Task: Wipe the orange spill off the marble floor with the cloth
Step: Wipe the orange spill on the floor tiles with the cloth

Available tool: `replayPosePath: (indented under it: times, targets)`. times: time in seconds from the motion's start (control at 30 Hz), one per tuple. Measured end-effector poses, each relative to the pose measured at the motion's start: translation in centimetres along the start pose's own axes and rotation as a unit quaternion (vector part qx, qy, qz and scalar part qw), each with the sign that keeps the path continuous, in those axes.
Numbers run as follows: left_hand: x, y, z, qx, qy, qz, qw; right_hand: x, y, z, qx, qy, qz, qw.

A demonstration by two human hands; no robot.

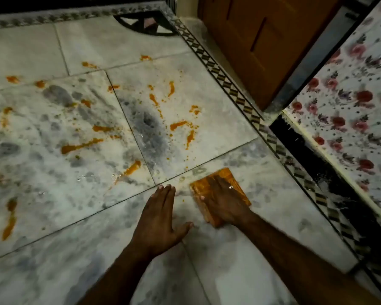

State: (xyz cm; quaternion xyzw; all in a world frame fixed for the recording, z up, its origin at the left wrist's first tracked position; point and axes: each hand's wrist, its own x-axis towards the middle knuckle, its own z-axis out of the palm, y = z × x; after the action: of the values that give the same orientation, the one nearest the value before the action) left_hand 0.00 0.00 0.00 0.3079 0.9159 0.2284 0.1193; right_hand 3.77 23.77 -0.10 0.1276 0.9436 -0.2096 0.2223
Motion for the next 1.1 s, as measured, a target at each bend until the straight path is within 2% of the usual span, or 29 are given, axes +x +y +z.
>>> replayPosePath:
  times: [0.13, 0.27, 0.33, 0.57, 0.73, 0.83, 0.93, 1.03, 1.1]
  targets:
    - [-0.8, -2.2, 2.1, 0.052, -0.027, -0.025, 0.998, 1.1, 1.2, 2.8, -0.119, 0.056, -0.003, 0.991]
    - [-1.3, -4.5, 3.6, 0.073, -0.024, -0.032, 0.997, 0.9, 1.9, 5.5, -0.173, 0.125, -0.006, 0.977]
    - [-1.4, -5.0, 4.3, 0.077, -0.010, -0.029, 0.997, 0.4, 1.7, 6.7, -0.181, 0.155, -0.012, 0.971]
    - [-1.6, -5.6, 6.3, 0.109, 0.062, 0.015, 0.992, -3.2, -2.8, 12.5, -0.161, 0.164, -0.105, 0.967]
    - [-3.8, -6.6, 8.1, 0.125, 0.072, -0.039, 0.989, 1.8, -3.3, 10.3, -0.178, 0.170, -0.182, 0.952]
    - [-3.8, -6.6, 8.3, 0.138, 0.058, -0.050, 0.988, 7.0, -3.5, 7.5, -0.192, 0.171, -0.152, 0.954]
    - [-4.0, -7.1, 8.0, 0.144, 0.051, -0.060, 0.986, 9.8, -0.6, 4.5, -0.194, 0.184, -0.057, 0.962]
    - [-4.3, -7.4, 7.8, 0.149, 0.050, -0.071, 0.985, 7.5, 2.7, 4.7, -0.173, 0.225, 0.029, 0.958]
    - [-4.3, -7.3, 7.7, 0.145, 0.056, -0.071, 0.985, 3.6, 2.6, 7.1, -0.167, 0.240, 0.044, 0.955]
